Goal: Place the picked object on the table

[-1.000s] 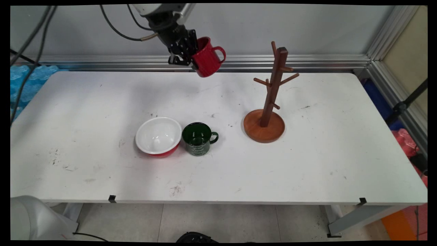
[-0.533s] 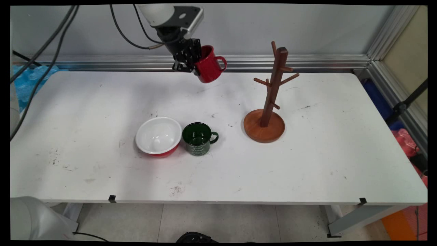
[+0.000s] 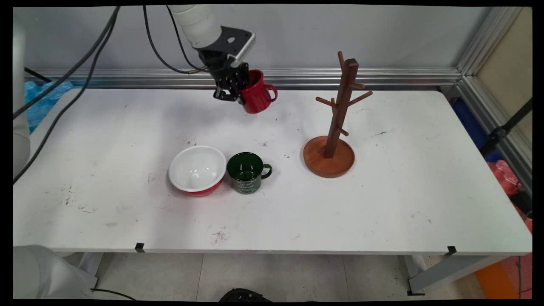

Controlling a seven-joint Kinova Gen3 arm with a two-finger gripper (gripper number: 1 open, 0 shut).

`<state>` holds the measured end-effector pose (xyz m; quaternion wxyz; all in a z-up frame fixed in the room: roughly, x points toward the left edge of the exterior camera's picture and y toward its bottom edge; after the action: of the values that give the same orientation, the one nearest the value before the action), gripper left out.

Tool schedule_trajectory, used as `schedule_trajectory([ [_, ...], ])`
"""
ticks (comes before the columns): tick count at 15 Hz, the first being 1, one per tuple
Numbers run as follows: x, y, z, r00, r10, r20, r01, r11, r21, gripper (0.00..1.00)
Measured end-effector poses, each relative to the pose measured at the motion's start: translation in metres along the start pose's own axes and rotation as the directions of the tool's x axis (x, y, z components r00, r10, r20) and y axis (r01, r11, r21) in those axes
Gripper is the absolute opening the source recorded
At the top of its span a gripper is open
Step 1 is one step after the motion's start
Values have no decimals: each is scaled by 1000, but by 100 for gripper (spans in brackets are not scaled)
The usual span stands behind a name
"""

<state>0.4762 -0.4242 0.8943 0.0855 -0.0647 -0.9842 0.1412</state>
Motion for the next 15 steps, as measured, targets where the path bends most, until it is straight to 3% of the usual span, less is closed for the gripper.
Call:
schedule_trajectory([
  [15,-2,19,36,998,45,53,-41,997,-62,0],
])
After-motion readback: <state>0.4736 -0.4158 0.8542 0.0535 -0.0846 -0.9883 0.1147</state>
